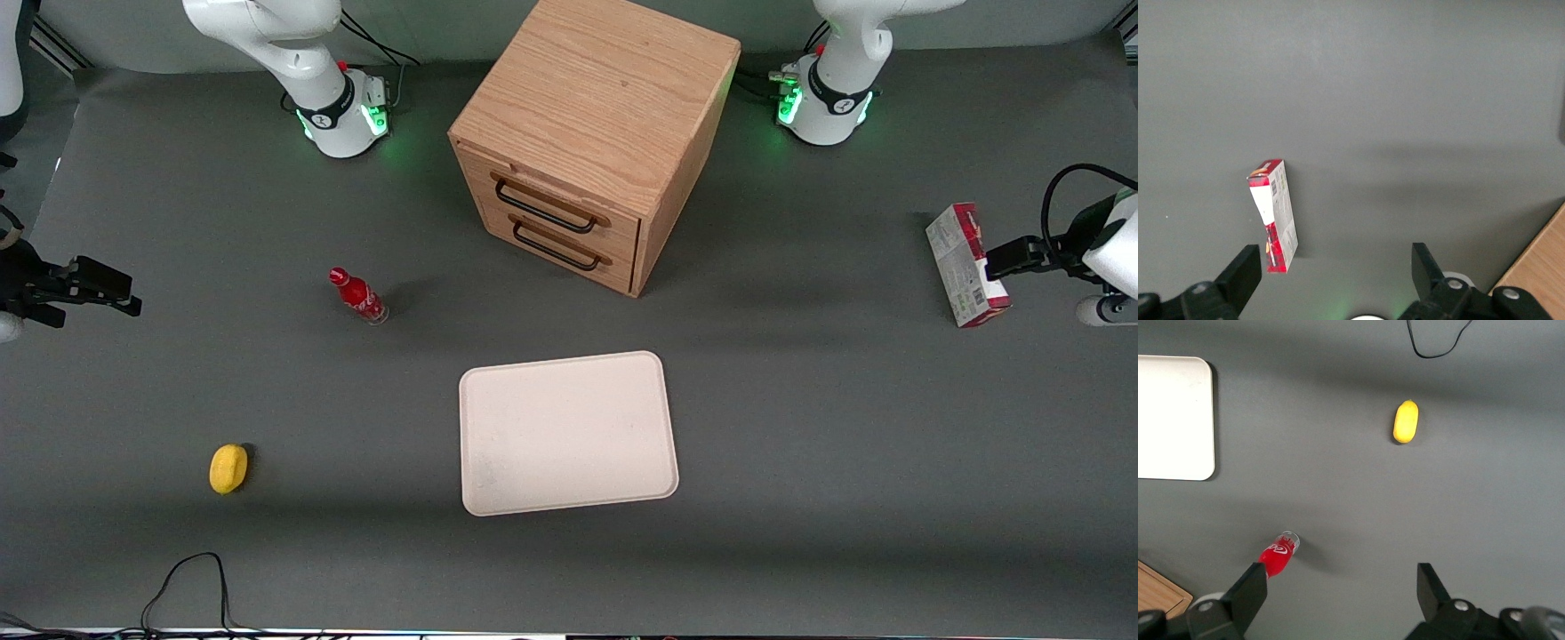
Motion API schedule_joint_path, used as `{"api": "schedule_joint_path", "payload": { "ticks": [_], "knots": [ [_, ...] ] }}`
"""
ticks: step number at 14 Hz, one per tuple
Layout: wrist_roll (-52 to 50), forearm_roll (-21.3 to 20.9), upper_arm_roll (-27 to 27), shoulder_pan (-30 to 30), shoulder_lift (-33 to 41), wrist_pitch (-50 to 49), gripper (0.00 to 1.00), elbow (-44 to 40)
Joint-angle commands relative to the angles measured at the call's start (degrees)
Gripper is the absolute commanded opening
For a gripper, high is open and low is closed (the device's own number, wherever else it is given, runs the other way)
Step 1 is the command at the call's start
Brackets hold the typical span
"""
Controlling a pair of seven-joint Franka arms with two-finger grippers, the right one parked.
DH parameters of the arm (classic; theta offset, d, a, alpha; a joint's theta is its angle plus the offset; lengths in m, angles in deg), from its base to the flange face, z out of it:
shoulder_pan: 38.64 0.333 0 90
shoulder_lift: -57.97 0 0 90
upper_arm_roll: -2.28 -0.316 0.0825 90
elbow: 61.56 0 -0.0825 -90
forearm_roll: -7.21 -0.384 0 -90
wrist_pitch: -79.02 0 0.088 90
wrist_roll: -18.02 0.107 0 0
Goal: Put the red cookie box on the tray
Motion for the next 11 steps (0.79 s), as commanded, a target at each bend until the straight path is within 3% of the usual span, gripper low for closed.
{"api": "schedule_joint_path", "payload": {
  "ticks": [1, 11],
  "knots": [
    [-0.6, 0.4, 0.6, 0.3, -2.1, -2.7, 1.0, -3.7],
    [-1.8, 0.8, 0.3, 1.1, -2.7, -4.5, 1.0, -4.9]
  ]
}}
